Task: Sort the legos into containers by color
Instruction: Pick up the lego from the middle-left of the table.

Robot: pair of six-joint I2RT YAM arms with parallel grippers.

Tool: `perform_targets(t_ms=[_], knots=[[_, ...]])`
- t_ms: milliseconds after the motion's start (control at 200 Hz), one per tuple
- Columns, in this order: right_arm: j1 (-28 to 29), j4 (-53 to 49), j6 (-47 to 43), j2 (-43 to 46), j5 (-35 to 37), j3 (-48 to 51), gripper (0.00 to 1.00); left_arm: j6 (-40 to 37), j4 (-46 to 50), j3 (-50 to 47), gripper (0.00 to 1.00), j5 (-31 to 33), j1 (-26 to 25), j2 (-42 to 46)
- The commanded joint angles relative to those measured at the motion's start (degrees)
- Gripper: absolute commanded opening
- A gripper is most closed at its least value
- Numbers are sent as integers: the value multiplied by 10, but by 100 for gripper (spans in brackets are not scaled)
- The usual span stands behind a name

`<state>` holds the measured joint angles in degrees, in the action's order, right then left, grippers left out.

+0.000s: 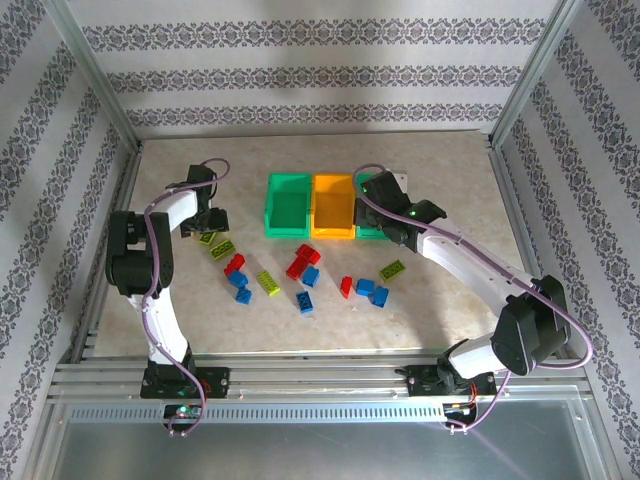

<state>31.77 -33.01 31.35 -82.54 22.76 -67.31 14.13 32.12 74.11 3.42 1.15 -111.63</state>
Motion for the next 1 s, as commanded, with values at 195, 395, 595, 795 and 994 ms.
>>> perform_targets(t_ms=[195,395,595,795,994], knots=[[13,-17,1,-19,16,-18,98,28,-2,-37,64,-13,19,24],[15,-15,8,-16,21,-11,98,32,-9,-67,50,-32,20,43],[15,-16,23,-14,31,9,98,39,-27,-84,31,-49,20,75],[16,-10,62,10,50,64,98,44,-55,-97,22,-81,16,138],[27,1,111,53,79,134,98,63,-103,-110,17,-100,-28,212]])
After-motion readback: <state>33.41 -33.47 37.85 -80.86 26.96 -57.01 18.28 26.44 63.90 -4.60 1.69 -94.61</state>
